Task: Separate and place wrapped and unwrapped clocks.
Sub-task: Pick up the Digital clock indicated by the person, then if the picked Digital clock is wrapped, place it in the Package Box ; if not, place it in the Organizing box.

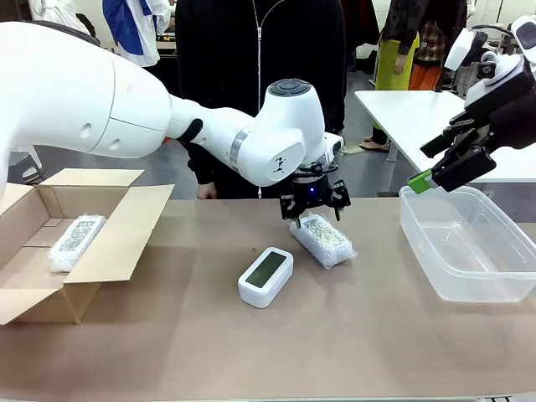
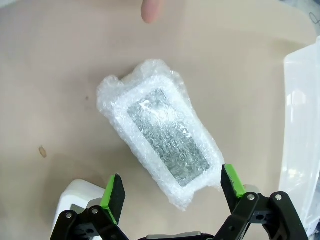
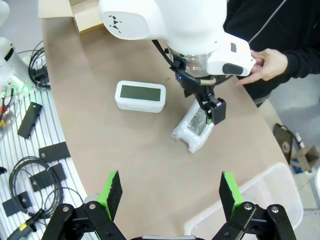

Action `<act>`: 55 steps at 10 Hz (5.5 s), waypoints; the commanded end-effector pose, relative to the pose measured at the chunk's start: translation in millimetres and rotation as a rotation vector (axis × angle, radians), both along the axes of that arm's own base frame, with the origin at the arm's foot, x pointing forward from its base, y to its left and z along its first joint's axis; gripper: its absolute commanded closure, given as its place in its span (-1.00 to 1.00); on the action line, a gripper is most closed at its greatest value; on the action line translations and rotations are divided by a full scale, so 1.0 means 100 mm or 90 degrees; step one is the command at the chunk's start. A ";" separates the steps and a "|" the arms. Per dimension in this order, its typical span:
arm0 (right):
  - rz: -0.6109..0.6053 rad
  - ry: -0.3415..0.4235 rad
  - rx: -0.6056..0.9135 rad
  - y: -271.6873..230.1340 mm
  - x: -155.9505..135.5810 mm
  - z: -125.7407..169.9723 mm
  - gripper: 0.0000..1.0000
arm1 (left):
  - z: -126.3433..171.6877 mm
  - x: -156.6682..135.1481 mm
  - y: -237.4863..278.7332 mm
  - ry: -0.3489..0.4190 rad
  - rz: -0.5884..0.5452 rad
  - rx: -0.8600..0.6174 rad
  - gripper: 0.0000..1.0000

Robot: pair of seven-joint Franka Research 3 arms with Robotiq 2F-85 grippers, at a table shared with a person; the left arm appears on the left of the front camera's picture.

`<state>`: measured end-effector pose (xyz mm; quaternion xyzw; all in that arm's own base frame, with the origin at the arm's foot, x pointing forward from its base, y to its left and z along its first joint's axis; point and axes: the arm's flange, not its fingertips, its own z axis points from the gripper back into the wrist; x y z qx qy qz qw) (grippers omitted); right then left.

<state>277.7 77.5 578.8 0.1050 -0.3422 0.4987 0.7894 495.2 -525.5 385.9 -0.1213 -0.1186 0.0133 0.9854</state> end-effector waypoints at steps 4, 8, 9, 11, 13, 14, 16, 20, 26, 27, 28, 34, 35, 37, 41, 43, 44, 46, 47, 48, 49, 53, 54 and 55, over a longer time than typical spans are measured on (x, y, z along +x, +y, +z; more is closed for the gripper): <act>0.009 0.007 0.009 0.01 0.01 -0.02 -1.00 | 0.01 0.24 -0.22 0.123 0.131 -0.002 -1.00; 0.009 0.007 0.009 0.01 0.01 -0.02 -1.00 | -0.21 0.38 -0.33 0.117 0.180 0.001 -1.00; 0.009 0.007 0.009 0.01 0.01 -0.02 -1.00 | -0.24 0.39 -0.34 0.109 0.182 -0.006 -1.00; 0.009 0.007 0.009 0.01 0.01 -0.02 -1.00 | -0.29 0.40 -0.36 0.117 0.187 0.003 -1.00; 0.009 0.007 0.009 0.01 0.01 -0.02 -1.00 | -0.37 0.40 -0.42 0.108 0.205 0.029 -1.00; 0.009 0.007 0.009 0.01 0.01 -0.02 -1.00 | -0.40 0.41 -0.45 0.103 0.214 0.044 -1.00; 0.009 0.007 0.009 0.01 0.01 -0.02 -1.00 | -0.46 0.44 -0.44 0.101 0.226 0.043 -1.00; 0.009 0.007 0.009 0.01 0.01 -0.02 -1.00 | -0.50 0.48 -0.42 0.103 0.252 0.052 -1.00; 0.009 0.007 0.009 0.01 0.01 -0.02 -1.00 | -0.57 0.54 -0.42 0.095 0.235 0.043 -0.20; 0.009 0.007 0.009 0.01 0.01 -0.02 -1.00 | -0.57 0.53 -0.42 0.098 0.230 0.041 -0.50; 0.009 0.007 0.009 0.01 0.01 -0.02 -1.00 | -0.54 0.49 -0.41 0.097 0.225 0.041 0.20; 0.009 0.007 0.009 0.01 0.01 -0.02 -1.00 | 0.51 -0.23 0.21 0.021 0.134 0.038 0.60; 0.009 0.007 0.009 0.01 0.01 -0.02 -1.00 | 0.69 -0.37 0.34 0.008 0.100 0.046 0.60; 0.009 0.007 0.009 0.01 0.01 -0.02 -1.00 | 1.08 -0.62 0.74 -0.041 0.004 0.039 0.60; 0.009 0.007 0.009 0.01 0.01 -0.02 -1.00 | 1.36 -0.69 1.21 -0.003 -0.091 -0.003 0.60; 0.009 0.007 0.009 0.01 0.01 -0.02 -1.00 | 1.48 -0.75 0.96 -0.054 -0.062 0.050 0.60; 0.009 0.007 0.009 0.01 0.01 -0.02 -1.00 | 1.48 -0.75 0.96 -0.054 -0.062 0.050 0.60; 0.009 0.007 0.009 0.01 0.01 -0.02 -1.00 | 1.48 -0.75 0.96 -0.054 -0.062 0.050 0.60; 0.009 0.007 0.009 0.01 0.01 -0.02 -1.00 | 1.48 -0.75 0.96 -0.054 -0.062 0.050 0.60; 0.009 0.007 0.009 0.01 0.01 -0.02 -1.00 | 1.48 -0.75 0.96 -0.054 -0.062 0.050 0.60; 0.009 0.007 0.009 0.01 0.01 -0.02 -1.00 | 1.48 -0.75 0.96 -0.054 -0.062 0.050 0.60; 0.009 0.007 0.009 0.01 0.01 -0.02 -1.00 | 1.48 -0.75 0.96 -0.054 -0.062 0.050 0.60; 0.009 0.007 0.009 0.01 0.01 -0.02 -1.00 | 1.48 -0.75 0.96 -0.054 -0.062 0.050 0.60; 0.009 0.007 0.009 0.01 0.01 -0.02 -1.00 | 1.48 -0.75 0.96 -0.054 -0.062 0.050 0.60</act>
